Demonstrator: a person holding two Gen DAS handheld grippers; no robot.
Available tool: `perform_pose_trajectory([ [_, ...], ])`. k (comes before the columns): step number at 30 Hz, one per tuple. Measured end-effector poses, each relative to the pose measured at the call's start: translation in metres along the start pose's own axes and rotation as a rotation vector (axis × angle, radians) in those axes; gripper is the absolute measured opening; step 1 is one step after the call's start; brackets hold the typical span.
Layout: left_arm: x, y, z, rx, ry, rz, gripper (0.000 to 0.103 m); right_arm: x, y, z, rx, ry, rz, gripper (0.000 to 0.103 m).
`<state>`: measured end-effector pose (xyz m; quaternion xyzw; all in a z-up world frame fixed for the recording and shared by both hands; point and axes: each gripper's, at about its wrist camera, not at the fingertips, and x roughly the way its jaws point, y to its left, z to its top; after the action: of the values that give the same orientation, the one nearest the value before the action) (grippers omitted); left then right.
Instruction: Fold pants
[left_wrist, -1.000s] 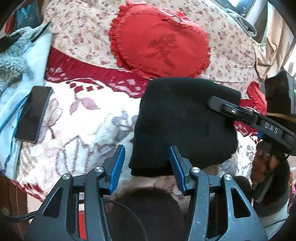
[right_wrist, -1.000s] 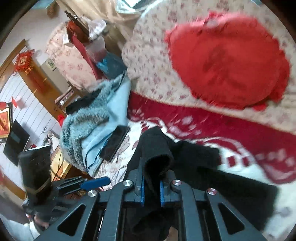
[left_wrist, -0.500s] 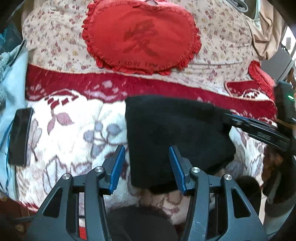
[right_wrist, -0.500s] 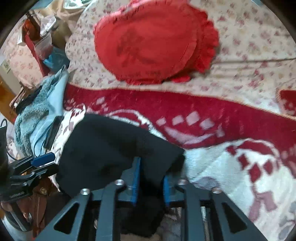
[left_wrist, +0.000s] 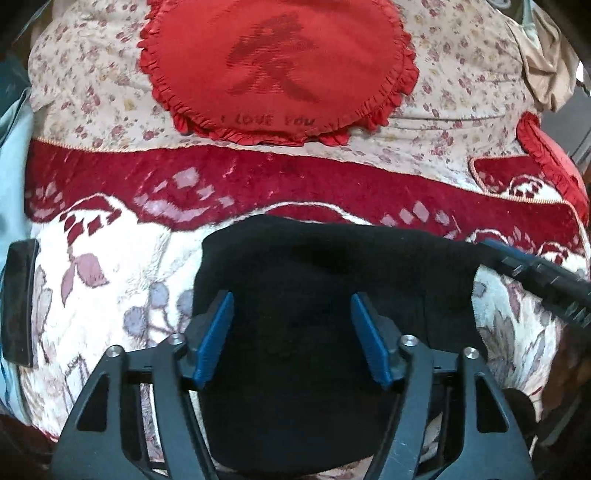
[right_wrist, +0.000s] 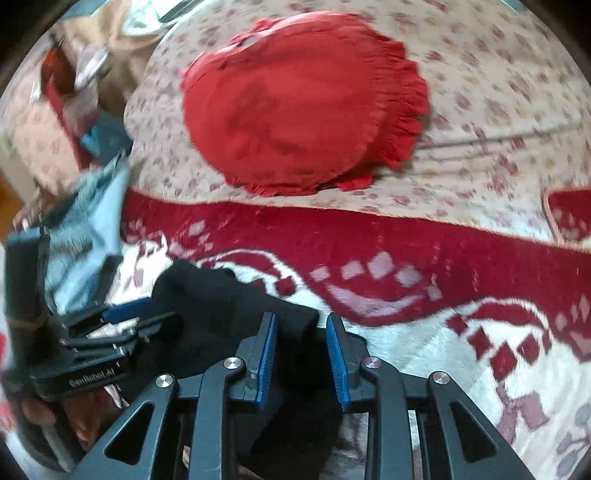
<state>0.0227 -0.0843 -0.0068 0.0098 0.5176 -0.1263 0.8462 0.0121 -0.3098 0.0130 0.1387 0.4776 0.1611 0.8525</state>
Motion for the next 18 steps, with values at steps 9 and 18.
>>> perform_pose_trajectory([
  [9,-0.003,0.005,0.001,-0.03,-0.021,0.014,0.07,-0.002,0.042,0.001,-0.091,-0.003,0.162,0.026],
  [18,-0.002,0.012,-0.002,-0.057,-0.015,0.007,0.07,0.035,0.021,0.0,-0.006,0.089,0.063,0.026],
])
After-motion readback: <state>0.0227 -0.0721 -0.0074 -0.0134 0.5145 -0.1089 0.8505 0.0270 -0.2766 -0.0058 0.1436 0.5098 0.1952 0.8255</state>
